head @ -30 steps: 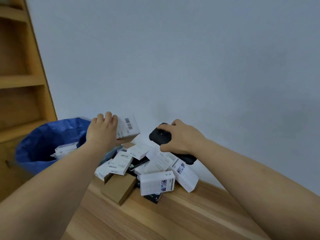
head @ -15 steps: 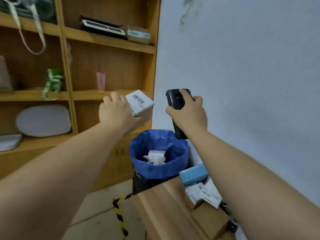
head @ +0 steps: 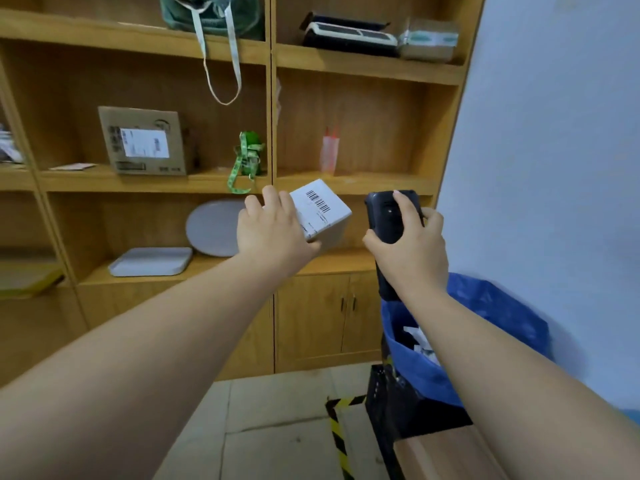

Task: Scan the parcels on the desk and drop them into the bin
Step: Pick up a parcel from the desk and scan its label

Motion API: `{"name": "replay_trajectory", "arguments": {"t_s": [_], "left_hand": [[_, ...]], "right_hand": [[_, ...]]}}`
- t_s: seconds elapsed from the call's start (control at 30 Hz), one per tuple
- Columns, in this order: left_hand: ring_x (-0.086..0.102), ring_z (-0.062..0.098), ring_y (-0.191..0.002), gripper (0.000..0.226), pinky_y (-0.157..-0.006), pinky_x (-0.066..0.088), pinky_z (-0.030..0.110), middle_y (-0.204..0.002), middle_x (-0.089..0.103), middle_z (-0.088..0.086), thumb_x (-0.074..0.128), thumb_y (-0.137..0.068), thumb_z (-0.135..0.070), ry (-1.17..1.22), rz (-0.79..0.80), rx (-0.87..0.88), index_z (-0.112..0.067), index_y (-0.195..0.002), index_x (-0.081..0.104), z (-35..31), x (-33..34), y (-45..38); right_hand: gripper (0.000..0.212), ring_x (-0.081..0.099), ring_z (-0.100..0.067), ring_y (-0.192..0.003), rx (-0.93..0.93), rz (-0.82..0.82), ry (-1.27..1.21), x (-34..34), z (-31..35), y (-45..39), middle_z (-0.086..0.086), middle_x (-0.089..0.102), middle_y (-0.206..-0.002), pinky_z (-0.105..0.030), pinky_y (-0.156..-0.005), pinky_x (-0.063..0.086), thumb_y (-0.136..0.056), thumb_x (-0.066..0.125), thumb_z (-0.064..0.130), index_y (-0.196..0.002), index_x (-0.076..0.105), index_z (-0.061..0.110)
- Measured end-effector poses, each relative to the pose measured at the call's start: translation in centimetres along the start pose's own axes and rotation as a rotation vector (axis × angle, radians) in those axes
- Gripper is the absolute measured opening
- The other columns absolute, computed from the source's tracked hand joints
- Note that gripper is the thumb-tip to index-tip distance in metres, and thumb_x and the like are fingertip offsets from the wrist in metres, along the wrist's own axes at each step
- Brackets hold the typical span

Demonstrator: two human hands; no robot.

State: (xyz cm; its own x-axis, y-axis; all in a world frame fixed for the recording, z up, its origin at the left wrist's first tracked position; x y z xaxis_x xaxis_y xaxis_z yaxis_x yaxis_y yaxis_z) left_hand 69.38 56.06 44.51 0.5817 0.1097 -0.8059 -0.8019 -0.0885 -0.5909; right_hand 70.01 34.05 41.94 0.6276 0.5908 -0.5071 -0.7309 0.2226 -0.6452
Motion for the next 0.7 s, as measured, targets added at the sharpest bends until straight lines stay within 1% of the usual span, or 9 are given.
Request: {"name": "replay_trajectory", "arguments": {"t_s": [0.1,0.2,0.3,0.37,0.43,0.5,0.57,0.7], "left_hand": [[0.042,0.032,-0.112,0.091,-0.092,0.039,0.037,-0.128,0.038,0.013,0.054,-0.078,-0.076,-0.001,0.037,-0.004,-0.007,-0.134,0.033,-0.6,3.5,-3.5],[0.041,0.032,-0.115,0.09,-0.092,0.039,0.036,-0.13,0.037,0.013,0.056,-0.08,-0.073,0.017,0.063,-0.002,-0.007,-0.136,0.031,-2.4,7.1,-7.3],[0.041,0.032,-0.115,0.09,-0.087,0.039,0.035,-0.13,0.036,0.012,0.056,-0.08,-0.073,0.078,0.089,-0.01,-0.006,-0.135,0.031,-4.7,10.4,-11.3],[0.041,0.032,-0.113,0.09,-0.083,0.038,0.034,-0.129,0.036,0.012,0.055,-0.08,-0.074,0.104,0.096,-0.004,-0.006,-0.134,0.032,-6.5,12.5,-14.0],[0.041,0.03,-0.11,0.089,-0.078,0.038,0.033,-0.125,0.037,0.011,0.053,-0.079,-0.075,0.105,0.073,0.006,-0.006,-0.131,0.033,-8.1,14.4,-16.9],[0.043,0.029,-0.107,0.089,-0.073,0.037,0.033,-0.123,0.038,0.011,0.053,-0.078,-0.077,0.107,0.063,0.01,-0.006,-0.129,0.035,-9.4,16.5,-19.6],[0.044,0.029,-0.106,0.09,-0.07,0.035,0.033,-0.122,0.04,0.011,0.052,-0.077,-0.078,0.1,0.089,0.024,-0.006,-0.129,0.036,-10.8,19.0,-21.7],[0.044,0.028,-0.104,0.093,-0.071,0.034,0.033,-0.122,0.04,0.011,0.05,-0.077,-0.079,0.103,0.105,0.102,-0.006,-0.132,0.035,-14.2,25.3,-26.0]], "right_hand": [[0.073,0.053,-0.026,-0.118,0.0,-0.018,0.005,2.2,-1.6,-3.3,-0.001,0.035,-0.143,-0.028,-0.079,0.041,-0.086,0.065,0.051,-0.15,0.033,0.041],[0.072,0.053,-0.024,-0.118,0.023,-0.051,-0.018,4.3,-4.2,-6.4,0.0,0.034,-0.142,-0.028,-0.081,0.043,-0.087,0.066,0.048,-0.151,0.034,0.04],[0.072,0.053,-0.023,-0.118,0.077,-0.068,-0.017,6.8,-7.5,-9.4,0.001,0.034,-0.14,-0.029,-0.081,0.046,-0.087,0.066,0.049,-0.151,0.034,0.04],[0.072,0.053,-0.024,-0.118,0.119,-0.074,-0.002,8.5,-9.7,-11.3,0.001,0.033,-0.142,-0.032,-0.083,0.05,-0.087,0.066,0.05,-0.151,0.033,0.04],[0.072,0.053,-0.026,-0.119,0.134,-0.084,0.018,10.3,-11.4,-13.4,0.001,0.032,-0.144,-0.038,-0.088,0.054,-0.086,0.066,0.05,-0.15,0.033,0.041],[0.072,0.052,-0.026,-0.121,0.172,-0.093,0.044,12.1,-13.2,-15.7,0.0,0.032,-0.145,-0.04,-0.091,0.054,-0.086,0.065,0.05,-0.15,0.033,0.042],[0.072,0.051,-0.028,-0.121,0.229,-0.098,0.093,13.8,-15.2,-17.5,-0.001,0.031,-0.146,-0.04,-0.091,0.053,-0.086,0.064,0.05,-0.15,0.032,0.042],[0.071,0.048,-0.027,-0.122,0.289,-0.118,0.193,17.2,-18.8,-20.5,-0.001,0.029,-0.148,-0.04,-0.092,0.05,-0.088,0.064,0.049,-0.15,0.031,0.042]]}}
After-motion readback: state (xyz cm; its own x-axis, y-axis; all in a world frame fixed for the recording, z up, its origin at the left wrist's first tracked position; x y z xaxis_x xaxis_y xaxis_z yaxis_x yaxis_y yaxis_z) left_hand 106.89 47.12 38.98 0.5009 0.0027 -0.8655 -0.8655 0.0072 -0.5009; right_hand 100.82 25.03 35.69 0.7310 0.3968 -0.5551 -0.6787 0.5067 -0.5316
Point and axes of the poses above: each hand's wrist, its own y-axis away from the middle knuckle, its own x-axis out of the palm, z = x × y, the point moved 10 cm from there along -y, towards the middle knuckle
